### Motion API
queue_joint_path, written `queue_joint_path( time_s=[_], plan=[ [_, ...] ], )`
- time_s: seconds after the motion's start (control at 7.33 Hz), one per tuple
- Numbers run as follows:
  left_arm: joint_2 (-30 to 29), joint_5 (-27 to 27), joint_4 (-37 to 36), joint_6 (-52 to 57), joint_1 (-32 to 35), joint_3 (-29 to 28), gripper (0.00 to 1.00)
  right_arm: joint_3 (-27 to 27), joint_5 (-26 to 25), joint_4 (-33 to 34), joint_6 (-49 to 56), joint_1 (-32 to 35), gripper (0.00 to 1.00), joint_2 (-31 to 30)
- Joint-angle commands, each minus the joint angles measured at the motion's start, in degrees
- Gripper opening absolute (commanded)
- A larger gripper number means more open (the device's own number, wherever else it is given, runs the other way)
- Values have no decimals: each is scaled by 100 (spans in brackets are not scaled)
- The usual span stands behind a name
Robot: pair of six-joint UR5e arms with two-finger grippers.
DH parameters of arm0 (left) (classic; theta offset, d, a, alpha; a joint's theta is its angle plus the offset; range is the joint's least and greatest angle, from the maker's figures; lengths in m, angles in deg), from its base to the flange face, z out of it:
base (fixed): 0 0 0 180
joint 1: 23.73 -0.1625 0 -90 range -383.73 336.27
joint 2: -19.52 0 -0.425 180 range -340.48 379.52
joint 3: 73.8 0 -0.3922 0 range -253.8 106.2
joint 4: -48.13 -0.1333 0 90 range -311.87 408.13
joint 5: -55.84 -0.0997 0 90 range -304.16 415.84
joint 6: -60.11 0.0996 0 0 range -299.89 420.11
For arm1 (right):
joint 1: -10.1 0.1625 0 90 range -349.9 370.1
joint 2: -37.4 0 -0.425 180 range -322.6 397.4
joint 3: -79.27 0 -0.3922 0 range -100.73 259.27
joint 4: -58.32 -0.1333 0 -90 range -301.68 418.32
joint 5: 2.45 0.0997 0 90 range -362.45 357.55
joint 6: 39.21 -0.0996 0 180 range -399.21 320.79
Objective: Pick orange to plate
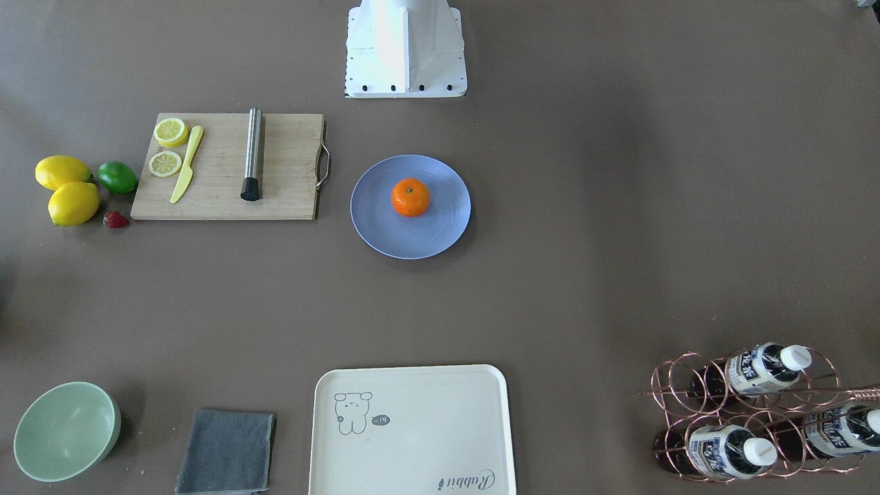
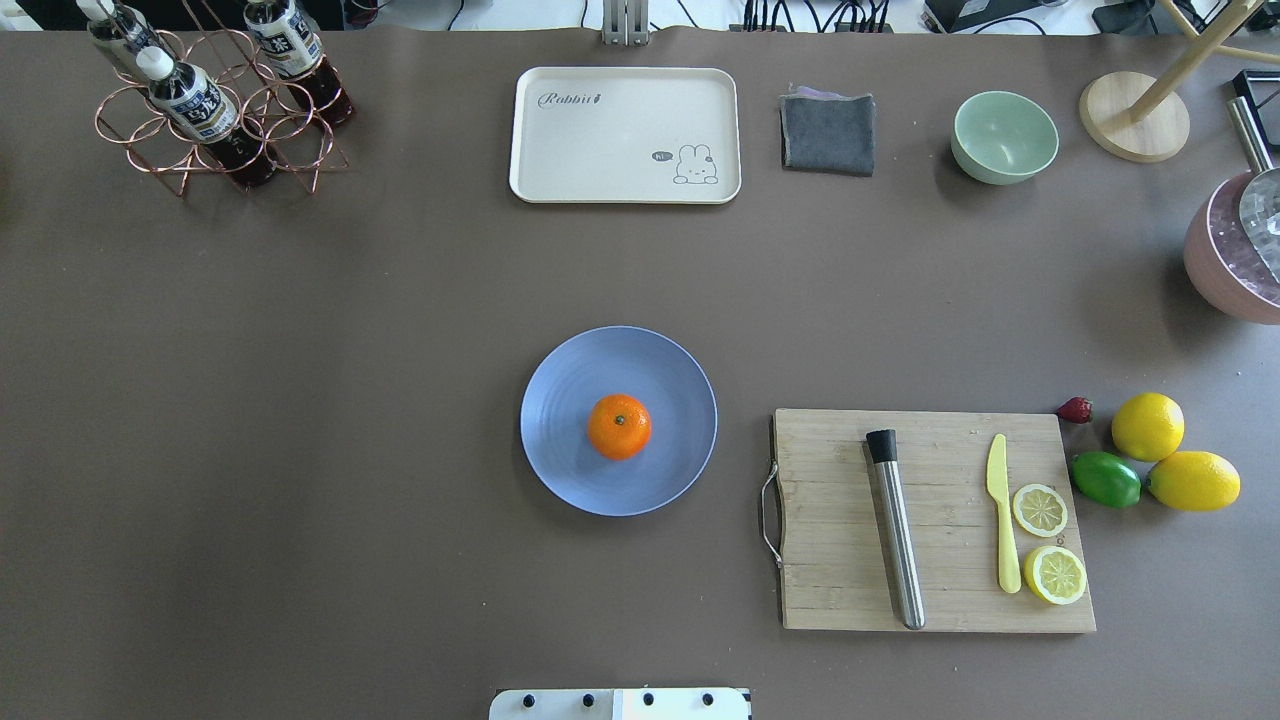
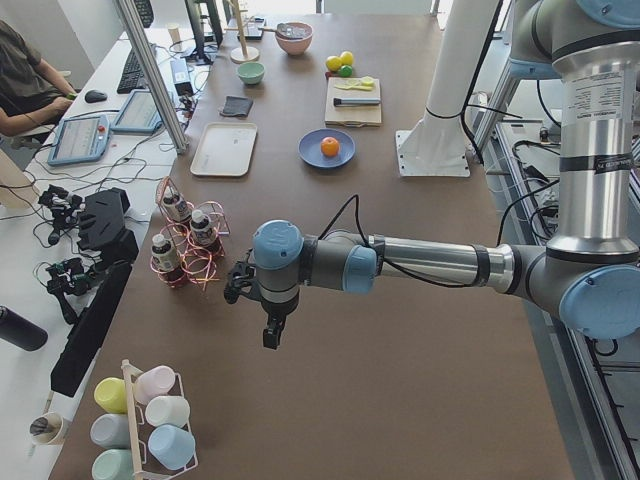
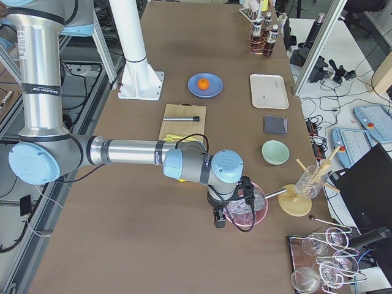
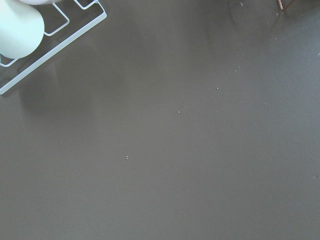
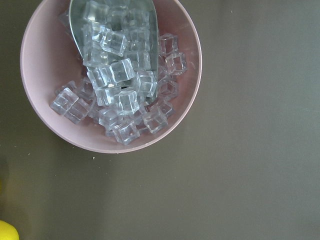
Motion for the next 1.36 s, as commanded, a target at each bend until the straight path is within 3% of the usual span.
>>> queue_joint_path(
  time_s=[0.0,1.23],
  plan=[
    [13,-1,1,-27,11,-61,98,-5,3,0,-5,0,100,8],
    [13,-18,1,-71,37,-281,98,-40,21,0,-40,-149,100,87]
  ],
)
